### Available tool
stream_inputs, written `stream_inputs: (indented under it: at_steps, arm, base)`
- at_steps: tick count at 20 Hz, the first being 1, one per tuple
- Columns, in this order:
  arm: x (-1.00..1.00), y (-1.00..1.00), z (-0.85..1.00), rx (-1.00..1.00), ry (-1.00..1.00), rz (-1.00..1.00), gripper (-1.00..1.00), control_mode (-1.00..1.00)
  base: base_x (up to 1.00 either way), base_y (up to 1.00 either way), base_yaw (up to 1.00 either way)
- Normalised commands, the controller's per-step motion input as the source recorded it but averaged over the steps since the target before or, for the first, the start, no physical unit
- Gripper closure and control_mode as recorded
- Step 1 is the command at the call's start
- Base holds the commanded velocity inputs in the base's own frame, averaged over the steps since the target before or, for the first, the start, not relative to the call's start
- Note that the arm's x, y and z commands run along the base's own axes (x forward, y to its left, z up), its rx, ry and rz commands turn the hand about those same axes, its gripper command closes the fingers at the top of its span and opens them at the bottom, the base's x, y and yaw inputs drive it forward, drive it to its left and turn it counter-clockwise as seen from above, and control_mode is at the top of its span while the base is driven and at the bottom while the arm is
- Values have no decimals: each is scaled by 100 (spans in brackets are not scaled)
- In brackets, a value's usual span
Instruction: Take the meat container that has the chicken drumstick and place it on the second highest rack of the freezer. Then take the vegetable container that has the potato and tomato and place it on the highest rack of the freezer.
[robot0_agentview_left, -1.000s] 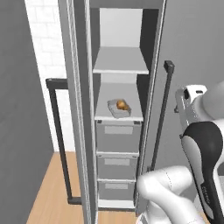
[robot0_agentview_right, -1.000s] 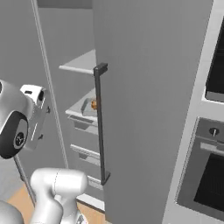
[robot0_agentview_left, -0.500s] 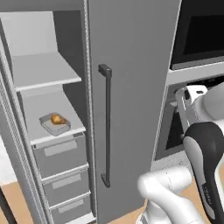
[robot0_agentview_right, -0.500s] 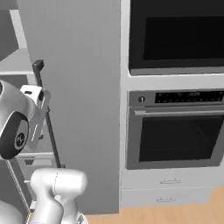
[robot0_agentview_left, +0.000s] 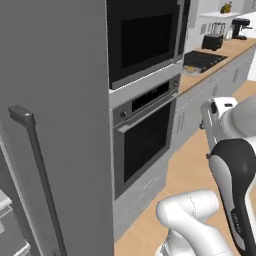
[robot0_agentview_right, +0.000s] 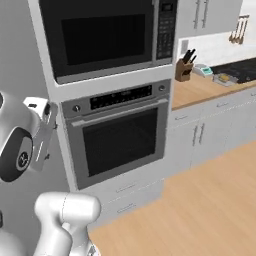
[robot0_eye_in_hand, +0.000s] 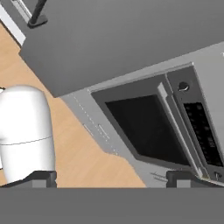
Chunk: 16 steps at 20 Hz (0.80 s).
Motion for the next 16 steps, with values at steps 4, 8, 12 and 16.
stream_inputs:
  at_steps: [4,8,12,16]
  arm:
    - [0,0,0,0,0,0,-100,100]
    - [0,0,0,0,0,0,-100,100]
    - [0,0,0,0,0,0,-100,100]
    - [0,0,0,0,0,0,-100,100]
  base:
    - [51,-53,-58]
    - [91,-46,-46]
    - [100,-43,-37]
    - [100,-36,-31]
